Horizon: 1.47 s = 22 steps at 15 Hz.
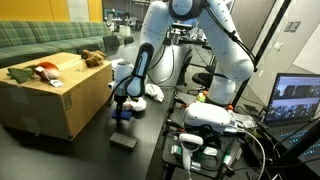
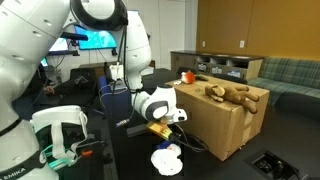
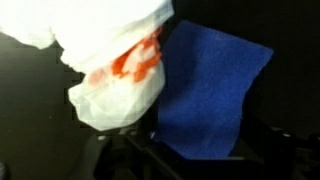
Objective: Pick up all the objects from the box and put them on the table, then pick up all the the objects on the table and put them on the box
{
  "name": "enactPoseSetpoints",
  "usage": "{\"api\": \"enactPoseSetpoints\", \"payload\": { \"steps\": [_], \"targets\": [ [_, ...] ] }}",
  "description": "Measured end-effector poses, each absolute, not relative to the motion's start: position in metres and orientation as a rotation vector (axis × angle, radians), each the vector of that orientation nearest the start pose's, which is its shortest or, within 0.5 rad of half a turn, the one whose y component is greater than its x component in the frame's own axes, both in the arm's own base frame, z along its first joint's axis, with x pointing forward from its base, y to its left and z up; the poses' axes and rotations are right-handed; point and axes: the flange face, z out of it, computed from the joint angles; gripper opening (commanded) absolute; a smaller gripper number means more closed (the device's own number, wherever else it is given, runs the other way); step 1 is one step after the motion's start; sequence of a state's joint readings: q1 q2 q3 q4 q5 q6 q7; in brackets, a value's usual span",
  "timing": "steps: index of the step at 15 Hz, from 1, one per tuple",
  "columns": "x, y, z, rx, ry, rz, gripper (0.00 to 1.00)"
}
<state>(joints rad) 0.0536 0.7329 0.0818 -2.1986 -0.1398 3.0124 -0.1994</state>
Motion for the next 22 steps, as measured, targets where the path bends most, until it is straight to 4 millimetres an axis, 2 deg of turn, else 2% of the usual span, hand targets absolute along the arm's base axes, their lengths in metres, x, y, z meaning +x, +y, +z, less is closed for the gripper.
{"api": "enactPoseSetpoints", "payload": {
  "steps": [2,3,6,9,11,13,17,22],
  "targets": [
    [0.526,0.086,0.060,-3.035,-0.700,-0.132,0.40],
    [0.526,0.086,0.061,-3.035,-0.705,-0.125,0.39],
    [0.525,0.092,0.063,-3.034,-0.731,-0.092,0.27],
    [0.523,0.104,0.073,-3.032,-0.768,-0.055,0.00],
    [0.523,0.111,0.085,-3.036,-0.780,-0.018,0.04],
    [0.525,0.115,0.105,-3.043,-0.776,0.026,0.02],
    [0.530,0.117,0.161,-3.062,-0.705,0.050,0.03],
    [0.535,0.111,0.251,-3.124,-0.525,0.008,0.03]
  ]
}}
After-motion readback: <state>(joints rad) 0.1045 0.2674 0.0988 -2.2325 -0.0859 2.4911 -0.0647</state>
